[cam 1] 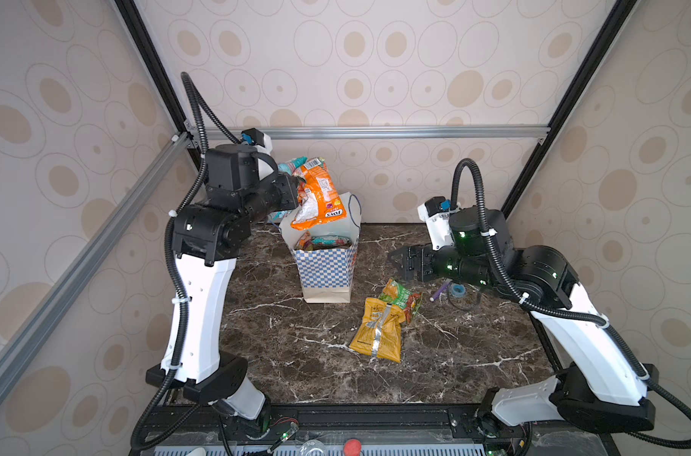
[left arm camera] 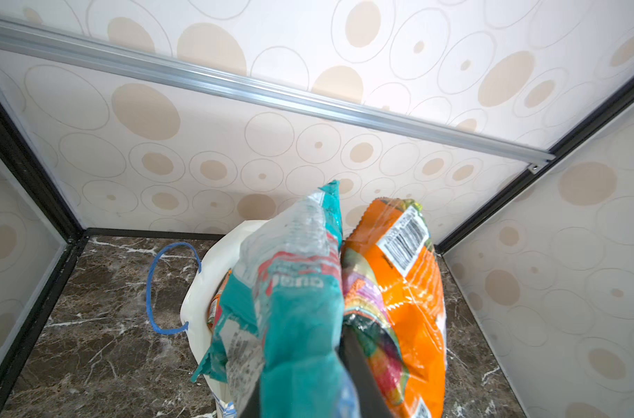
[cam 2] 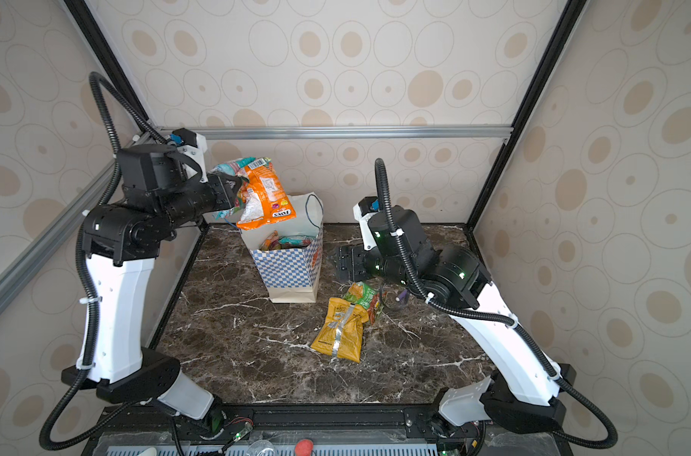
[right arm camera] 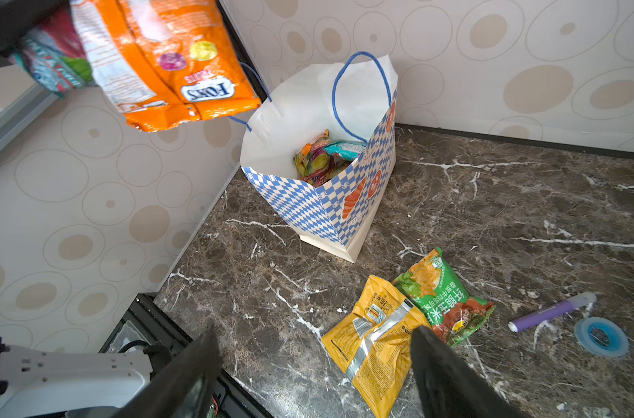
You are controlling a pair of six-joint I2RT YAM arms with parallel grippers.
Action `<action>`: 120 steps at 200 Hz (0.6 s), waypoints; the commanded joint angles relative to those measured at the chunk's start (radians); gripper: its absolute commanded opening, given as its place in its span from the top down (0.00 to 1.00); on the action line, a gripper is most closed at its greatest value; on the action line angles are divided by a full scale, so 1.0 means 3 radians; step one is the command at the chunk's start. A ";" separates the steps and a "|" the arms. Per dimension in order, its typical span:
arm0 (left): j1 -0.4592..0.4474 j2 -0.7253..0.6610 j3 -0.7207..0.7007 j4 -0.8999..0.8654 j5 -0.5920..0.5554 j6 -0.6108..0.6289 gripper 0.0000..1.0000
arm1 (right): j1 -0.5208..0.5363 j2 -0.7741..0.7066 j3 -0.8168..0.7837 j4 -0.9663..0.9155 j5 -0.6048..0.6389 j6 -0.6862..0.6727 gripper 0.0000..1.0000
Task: Take the snacks out of the paper bag
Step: Pick up the snack from the paper bag, then place the snack at the center of the table.
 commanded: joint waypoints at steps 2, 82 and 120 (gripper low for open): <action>-0.0004 -0.0325 -0.0256 0.0095 0.0153 -0.0166 1.00 | 0.0027 -0.0080 -0.0101 0.0085 0.0095 0.0018 0.15; -0.0014 -0.1739 -0.2629 0.0796 0.0535 -0.0527 1.00 | 0.0027 -0.0181 -0.0305 0.0081 0.0048 0.0065 0.14; -0.0015 -0.2352 -0.3919 0.1400 0.0603 -0.0849 1.00 | 0.0026 -0.0225 -0.0434 0.0092 0.0010 0.0140 0.15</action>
